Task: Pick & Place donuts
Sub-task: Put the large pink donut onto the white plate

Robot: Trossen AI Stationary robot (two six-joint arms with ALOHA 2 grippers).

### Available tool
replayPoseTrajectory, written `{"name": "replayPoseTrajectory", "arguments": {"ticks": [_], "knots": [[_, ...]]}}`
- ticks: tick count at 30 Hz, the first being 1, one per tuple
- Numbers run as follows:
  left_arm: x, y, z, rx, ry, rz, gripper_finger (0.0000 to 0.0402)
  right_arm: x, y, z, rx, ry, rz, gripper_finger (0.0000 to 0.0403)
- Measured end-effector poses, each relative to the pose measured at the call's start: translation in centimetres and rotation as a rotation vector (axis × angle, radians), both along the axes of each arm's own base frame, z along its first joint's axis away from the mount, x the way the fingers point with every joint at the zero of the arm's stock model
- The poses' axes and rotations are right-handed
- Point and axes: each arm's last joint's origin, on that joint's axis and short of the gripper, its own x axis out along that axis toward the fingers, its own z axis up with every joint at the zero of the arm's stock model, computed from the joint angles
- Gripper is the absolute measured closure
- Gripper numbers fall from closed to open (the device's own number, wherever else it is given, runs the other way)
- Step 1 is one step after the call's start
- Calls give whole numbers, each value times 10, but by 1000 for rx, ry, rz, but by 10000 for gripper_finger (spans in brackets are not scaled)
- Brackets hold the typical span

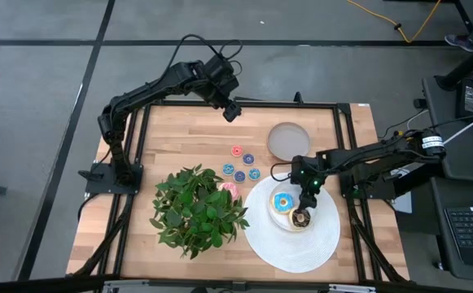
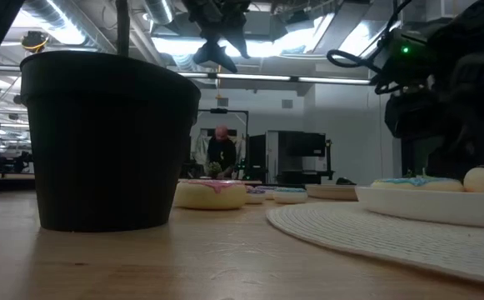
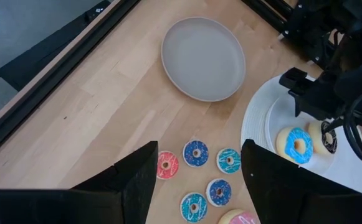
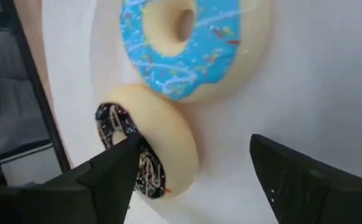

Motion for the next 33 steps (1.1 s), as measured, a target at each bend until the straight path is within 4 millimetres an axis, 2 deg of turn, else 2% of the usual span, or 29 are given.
{"name": "replayPoseTrajectory", "arguments": {"ticks": [7,12,15,20,27,33], "knots": [[-5,6,1,-15,-6,44,182,5,-7,7,3,-15,-35,100],[-17,6,14,14,-36,45,182,18,-15,25,-13,-86,-36,100],[-22,2,22,67,-45,-16,183,23,-20,38,-29,-103,-33,100],[-34,-6,33,112,-47,-70,183,32,-32,63,-97,-103,-83,100],[-54,-11,45,86,-44,-16,179,47,-44,107,-183,-180,-173,100],[-71,-20,50,52,5,-10,178,59,-52,147,-282,-267,-318,100]]}}
